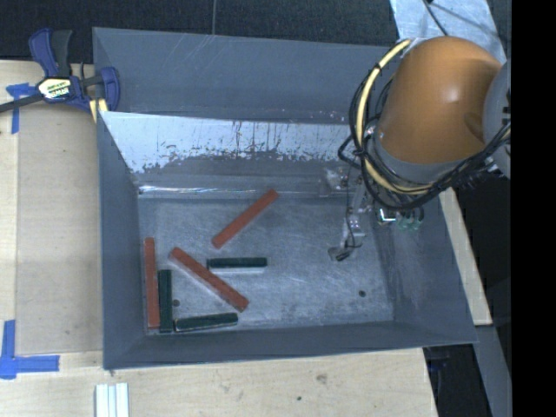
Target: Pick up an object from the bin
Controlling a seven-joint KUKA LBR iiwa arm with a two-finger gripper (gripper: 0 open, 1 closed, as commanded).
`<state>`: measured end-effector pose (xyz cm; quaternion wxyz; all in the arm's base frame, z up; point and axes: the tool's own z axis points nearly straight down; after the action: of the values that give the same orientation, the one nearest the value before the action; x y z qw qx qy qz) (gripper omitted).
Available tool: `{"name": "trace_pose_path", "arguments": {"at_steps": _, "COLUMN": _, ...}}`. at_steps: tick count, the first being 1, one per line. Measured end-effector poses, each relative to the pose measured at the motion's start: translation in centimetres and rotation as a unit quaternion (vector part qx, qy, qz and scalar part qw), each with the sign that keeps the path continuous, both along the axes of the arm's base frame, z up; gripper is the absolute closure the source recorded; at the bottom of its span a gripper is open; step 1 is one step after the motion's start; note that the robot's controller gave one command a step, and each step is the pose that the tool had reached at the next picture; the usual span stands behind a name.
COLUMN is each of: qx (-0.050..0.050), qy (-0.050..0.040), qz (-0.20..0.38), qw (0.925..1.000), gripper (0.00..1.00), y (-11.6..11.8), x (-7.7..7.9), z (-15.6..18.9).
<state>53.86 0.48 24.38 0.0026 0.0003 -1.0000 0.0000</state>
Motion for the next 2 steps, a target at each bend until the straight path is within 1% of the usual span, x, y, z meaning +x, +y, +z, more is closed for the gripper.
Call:
{"name": "trace_pose_path", "arguments": {"at_steps": 1, "qx": 0.001, "qy": -0.0006, "qz": 0.012, "qw": 0.9999, "gripper": 0.0, "y": 5.2, "x": 1.7, "z": -8.6}}
{"name": "trace_pose_path", "arguments": {"at_steps": 2, "qx": 0.0, "qy": -0.0037, "qz": 0.068, "qw": 0.9977, "gripper": 0.0, "y": 7.2, "x": 7.4, "z": -17.7}}
